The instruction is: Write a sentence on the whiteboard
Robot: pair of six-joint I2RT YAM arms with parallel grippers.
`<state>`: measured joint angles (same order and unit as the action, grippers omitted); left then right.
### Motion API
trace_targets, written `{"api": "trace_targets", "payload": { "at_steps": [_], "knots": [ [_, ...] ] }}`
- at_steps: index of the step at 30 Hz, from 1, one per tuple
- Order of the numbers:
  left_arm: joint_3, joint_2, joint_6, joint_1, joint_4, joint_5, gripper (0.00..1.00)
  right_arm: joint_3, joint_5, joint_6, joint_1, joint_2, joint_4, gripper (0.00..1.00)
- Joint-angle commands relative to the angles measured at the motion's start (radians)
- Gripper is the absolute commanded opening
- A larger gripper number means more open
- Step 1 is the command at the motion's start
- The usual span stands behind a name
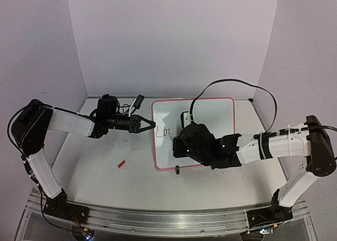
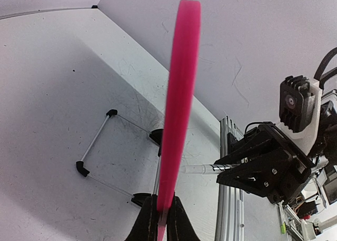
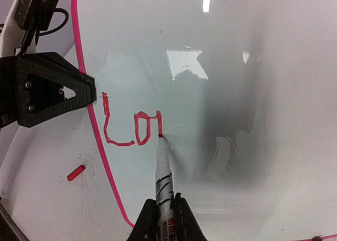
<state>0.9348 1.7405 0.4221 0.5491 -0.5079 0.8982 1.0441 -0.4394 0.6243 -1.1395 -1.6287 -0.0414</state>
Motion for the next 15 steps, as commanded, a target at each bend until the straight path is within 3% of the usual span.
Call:
{"api": "trace_targets", "payload": {
  "at_steps": [1, 15],
  "knots": [
    [0.024, -0.002, 0.022, 0.018, -0.020, 0.068, 0.00, -0.018, -0.012, 0.022, -0.006, 0.005, 0.026, 0.00],
    [0.024, -0.003, 0.023, 0.022, -0.020, 0.068, 0.00, 0.018, -0.066, 0.002, -0.010, -0.004, 0.023, 0.00]
  ]
}}
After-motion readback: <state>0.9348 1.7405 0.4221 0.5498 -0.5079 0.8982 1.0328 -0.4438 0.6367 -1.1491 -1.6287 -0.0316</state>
